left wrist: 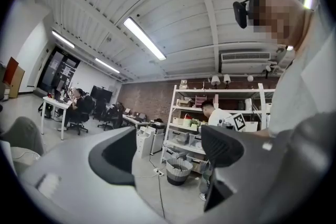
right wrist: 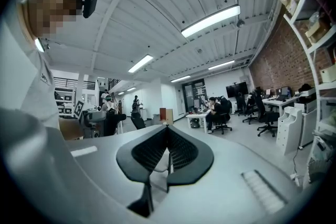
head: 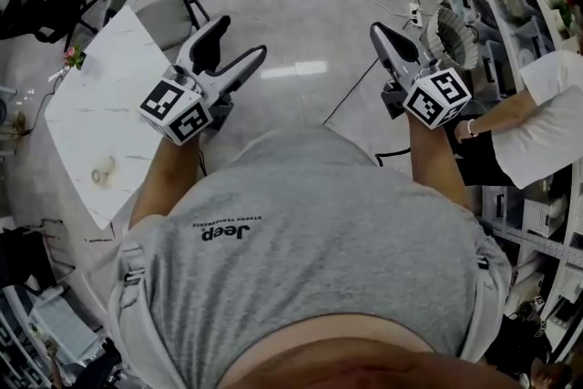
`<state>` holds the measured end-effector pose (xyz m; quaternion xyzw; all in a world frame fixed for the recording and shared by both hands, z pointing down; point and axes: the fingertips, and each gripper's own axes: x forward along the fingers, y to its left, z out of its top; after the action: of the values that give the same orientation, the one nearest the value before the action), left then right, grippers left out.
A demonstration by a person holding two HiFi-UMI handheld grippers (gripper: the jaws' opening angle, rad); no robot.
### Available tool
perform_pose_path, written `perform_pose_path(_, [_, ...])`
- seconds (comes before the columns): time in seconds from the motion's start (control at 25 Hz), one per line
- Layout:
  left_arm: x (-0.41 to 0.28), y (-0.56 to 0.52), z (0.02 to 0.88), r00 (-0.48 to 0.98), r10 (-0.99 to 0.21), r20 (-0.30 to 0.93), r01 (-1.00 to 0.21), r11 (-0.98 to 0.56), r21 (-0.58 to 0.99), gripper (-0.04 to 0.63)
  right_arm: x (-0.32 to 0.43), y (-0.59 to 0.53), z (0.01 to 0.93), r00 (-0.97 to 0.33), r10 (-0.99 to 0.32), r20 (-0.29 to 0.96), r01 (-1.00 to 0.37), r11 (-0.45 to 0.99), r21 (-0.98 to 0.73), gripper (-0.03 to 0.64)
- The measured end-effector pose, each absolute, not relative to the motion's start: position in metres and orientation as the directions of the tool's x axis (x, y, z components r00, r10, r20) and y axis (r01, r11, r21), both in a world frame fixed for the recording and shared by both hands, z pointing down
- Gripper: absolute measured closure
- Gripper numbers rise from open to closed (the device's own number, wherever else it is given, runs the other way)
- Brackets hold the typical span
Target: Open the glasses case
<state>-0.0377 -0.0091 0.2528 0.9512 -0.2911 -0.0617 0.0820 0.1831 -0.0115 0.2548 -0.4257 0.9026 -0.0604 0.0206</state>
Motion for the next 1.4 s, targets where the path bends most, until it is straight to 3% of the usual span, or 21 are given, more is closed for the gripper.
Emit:
perform_pose_path(0.32, [-0.037,-0.081,0.266,0.819,-0.572,-0.045,-0.549,-0.805,0.225,0.184,0.185,-0.080,0.270,-0.642,-0.765,0.055,-0.762,0.629,-0.152,0.614])
perform_pose_path(0.52, [0.001,-0.122,0.277,0.801,-0.598,-0.018,-0.580,-0.783,0.225,0.184,0.222,-0.127,0.284,-0.673,-0.738,0.050,-0.733,0.657,-0.176,0.614])
perform_pose_path(0.96, [0.076,-0.203,0.279,0.649,-0.760,0.007,-0.742,-0.631,0.227,0.184,0.299,-0.269,0.281,-0.799,-0.601,0.021,-0.595,0.785,-0.172,0.614])
perform_pose_path(1.4, [0.024,-0.241,0.297,0.661,-0.750,0.005,-0.729,-0.640,0.244,0.184,0.238,-0.308,0.292,-0.791,-0.610,0.043,-0.607,0.776,-0.171,0.614])
